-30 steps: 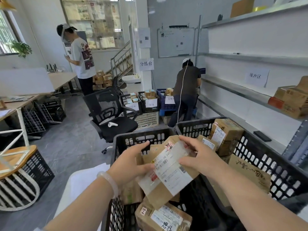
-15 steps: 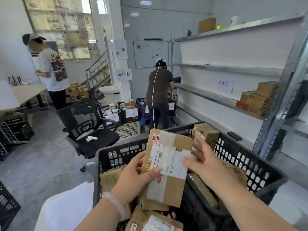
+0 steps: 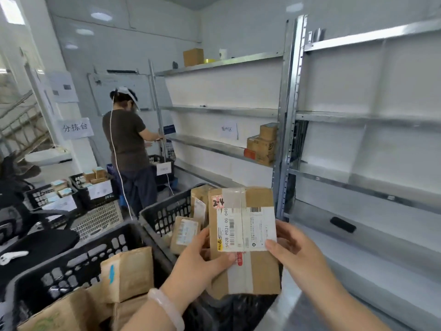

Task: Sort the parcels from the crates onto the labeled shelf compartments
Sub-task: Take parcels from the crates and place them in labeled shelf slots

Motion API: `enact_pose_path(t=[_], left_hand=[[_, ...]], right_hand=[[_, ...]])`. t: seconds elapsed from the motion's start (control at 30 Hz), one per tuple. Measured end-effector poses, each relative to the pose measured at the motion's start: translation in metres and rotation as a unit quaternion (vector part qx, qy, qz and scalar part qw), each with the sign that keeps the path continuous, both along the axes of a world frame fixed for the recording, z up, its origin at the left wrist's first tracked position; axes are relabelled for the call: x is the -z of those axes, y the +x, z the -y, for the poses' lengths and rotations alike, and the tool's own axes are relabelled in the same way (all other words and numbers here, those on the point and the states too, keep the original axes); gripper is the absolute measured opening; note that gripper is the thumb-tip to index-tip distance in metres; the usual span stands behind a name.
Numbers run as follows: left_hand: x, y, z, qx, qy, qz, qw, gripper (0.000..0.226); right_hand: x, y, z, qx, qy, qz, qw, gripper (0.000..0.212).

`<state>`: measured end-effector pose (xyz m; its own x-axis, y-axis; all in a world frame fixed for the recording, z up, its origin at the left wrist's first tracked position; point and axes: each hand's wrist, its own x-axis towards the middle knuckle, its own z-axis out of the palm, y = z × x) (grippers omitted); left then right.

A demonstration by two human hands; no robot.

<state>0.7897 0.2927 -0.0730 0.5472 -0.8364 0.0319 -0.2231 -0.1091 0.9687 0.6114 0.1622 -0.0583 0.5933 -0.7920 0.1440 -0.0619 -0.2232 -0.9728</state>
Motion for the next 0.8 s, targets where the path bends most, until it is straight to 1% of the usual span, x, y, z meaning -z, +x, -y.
enact_pose_path(t=[0.07, 0.1, 0.2, 0.27, 0.4, 0.5, 0.63, 0.73, 0.8], left_hand=[[0.001, -0.021, 0.031, 0.013, -0.003, 0.004, 1.0, 0.083], [0.002, -0.034, 0.047, 0.019, -0.003, 0.009, 1.0, 0.087], [0.002, -0.083, 0.101, 0.057, -0.016, 0.031, 0.998, 0.072], [0.004, -0.124, 0.141, 0.086, -0.021, 0.045, 0.995, 0.068], [0.009, -0.218, 0.223, 0.148, -0.034, 0.04, 0.988, 0.077], [0.013, -0.291, 0.282, 0.189, -0.049, 0.019, 0.981, 0.082], [0.016, -0.386, 0.345, 0.254, -0.06, -0.008, 0.965, 0.075], [0.017, -0.45, 0.38, 0.292, -0.054, -0.025, 0.954, 0.081], [0.017, -0.489, 0.398, 0.325, -0.053, -0.023, 0.944, 0.079]], right_hand=[[-0.002, -0.03, 0.019, 0.022, 0.0, -0.001, 1.0, 0.042], [-0.001, -0.046, 0.031, 0.033, 0.002, 0.003, 0.999, 0.043], [0.0, -0.101, 0.066, 0.076, 0.009, 0.017, 0.997, 0.043], [0.001, -0.149, 0.092, 0.107, 0.015, 0.023, 0.994, 0.043], [0.004, -0.256, 0.15, 0.186, -0.001, 0.011, 0.983, 0.049], [0.008, -0.337, 0.186, 0.239, -0.028, -0.027, 0.97, 0.056], [0.015, -0.437, 0.218, 0.309, -0.058, -0.075, 0.946, 0.064], [0.02, -0.499, 0.232, 0.357, -0.053, -0.082, 0.929, 0.068], [0.025, -0.532, 0.236, 0.383, -0.043, -0.08, 0.919, 0.07]])
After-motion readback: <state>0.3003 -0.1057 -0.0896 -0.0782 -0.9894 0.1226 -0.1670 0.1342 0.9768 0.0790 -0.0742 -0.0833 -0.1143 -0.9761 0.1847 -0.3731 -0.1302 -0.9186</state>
